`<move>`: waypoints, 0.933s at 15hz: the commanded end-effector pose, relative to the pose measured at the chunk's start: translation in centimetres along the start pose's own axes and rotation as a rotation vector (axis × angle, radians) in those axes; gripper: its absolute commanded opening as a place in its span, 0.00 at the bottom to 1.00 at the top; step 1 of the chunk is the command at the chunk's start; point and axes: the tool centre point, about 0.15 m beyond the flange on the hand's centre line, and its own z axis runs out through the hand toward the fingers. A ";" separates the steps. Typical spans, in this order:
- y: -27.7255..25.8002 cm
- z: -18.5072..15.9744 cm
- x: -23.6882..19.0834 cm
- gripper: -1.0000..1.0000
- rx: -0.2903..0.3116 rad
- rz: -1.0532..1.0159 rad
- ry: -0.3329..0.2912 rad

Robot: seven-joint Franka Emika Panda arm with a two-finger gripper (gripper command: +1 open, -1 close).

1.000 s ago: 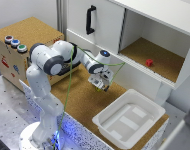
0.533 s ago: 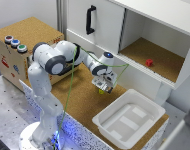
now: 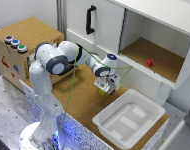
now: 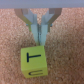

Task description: Go push the yellow block to the right

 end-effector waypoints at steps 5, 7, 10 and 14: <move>0.0 -4.1 -0.9 1.00 -0.078 -0.093 -0.012; 0.2 -3.7 -1.2 1.00 -0.078 -0.116 -0.021; 0.3 -2.3 -2.6 1.00 -0.060 -0.223 -0.054; 0.5 -1.1 -4.1 1.00 -0.049 -0.311 -0.103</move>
